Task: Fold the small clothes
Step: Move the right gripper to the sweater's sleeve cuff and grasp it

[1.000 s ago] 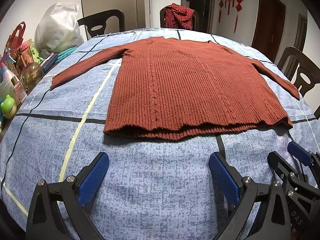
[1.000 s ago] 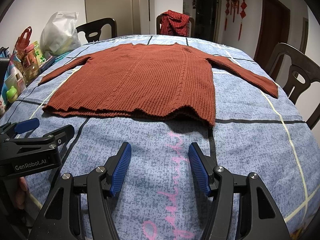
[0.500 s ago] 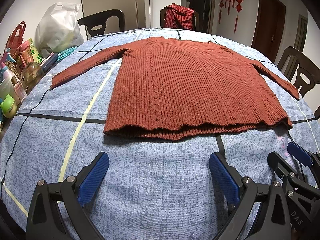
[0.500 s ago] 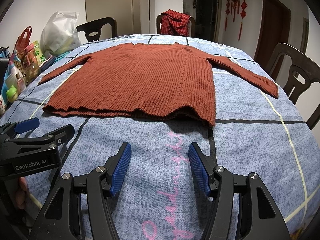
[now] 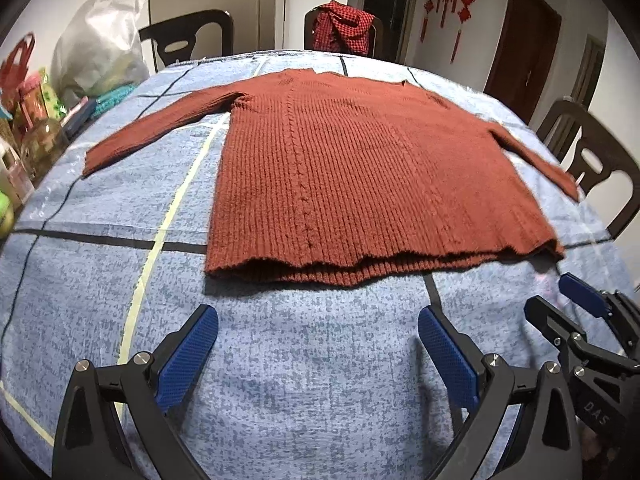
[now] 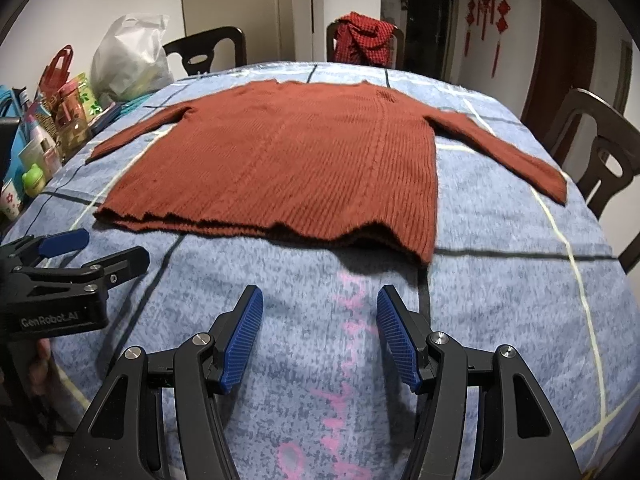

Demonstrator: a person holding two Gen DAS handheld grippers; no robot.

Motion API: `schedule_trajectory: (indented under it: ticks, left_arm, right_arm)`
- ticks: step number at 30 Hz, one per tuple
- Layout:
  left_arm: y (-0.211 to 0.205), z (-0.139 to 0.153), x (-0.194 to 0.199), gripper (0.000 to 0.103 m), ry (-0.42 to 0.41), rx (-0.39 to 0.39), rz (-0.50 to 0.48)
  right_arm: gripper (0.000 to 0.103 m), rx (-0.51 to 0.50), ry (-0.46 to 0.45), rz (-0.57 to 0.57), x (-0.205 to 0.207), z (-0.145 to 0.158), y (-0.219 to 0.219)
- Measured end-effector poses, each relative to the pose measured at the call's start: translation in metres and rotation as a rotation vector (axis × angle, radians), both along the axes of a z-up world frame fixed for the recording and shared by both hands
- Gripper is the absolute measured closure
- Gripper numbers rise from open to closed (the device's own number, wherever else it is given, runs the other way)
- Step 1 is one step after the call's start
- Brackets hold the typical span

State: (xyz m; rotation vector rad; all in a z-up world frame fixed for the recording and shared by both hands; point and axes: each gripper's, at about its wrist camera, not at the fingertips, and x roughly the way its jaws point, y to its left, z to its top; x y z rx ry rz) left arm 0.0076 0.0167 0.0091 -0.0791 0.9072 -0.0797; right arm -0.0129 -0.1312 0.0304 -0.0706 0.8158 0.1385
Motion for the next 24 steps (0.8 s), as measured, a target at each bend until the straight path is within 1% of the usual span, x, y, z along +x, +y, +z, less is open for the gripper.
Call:
schedule_trajectory:
  ticks: [2, 4, 8, 13, 17, 22, 24]
  left_arm:
    - [0.009, 0.005, 0.000, 0.002, -0.009, -0.028, 0.018]
    - [0.015, 0.015, -0.002, 0.002, -0.050, -0.009, 0.034]
    - [0.038, 0.031, 0.002, 0.002, -0.098, -0.032, 0.077]
    - [0.074, 0.037, 0.017, 0.002, -0.109, -0.023, 0.145]
    - [0.095, 0.041, 0.020, 0.002, -0.150, 0.041, 0.195]
    - [0.130, 0.045, 0.025, 0.002, -0.165, 0.083, 0.279]
    - [0.143, 0.045, 0.025, 0.002, -0.170, 0.109, 0.314]
  right_arm:
    - [0.043, 0.021, -0.029, 0.030, 0.000, 0.008, 0.002]
    - [0.043, 0.028, -0.068, 0.068, 0.002, 0.019, 0.008]
    - [0.043, 0.008, -0.091, 0.117, 0.019, 0.033, 0.020]
    - [0.043, 0.009, -0.108, 0.214, 0.048, 0.044, 0.044]
    - [0.043, -0.024, -0.094, 0.310, 0.079, 0.041, 0.075]
    - [0.043, -0.069, -0.105, 0.429, 0.106, 0.038, 0.119]
    - [0.043, -0.054, -0.089, 0.501, 0.119, 0.036, 0.141]
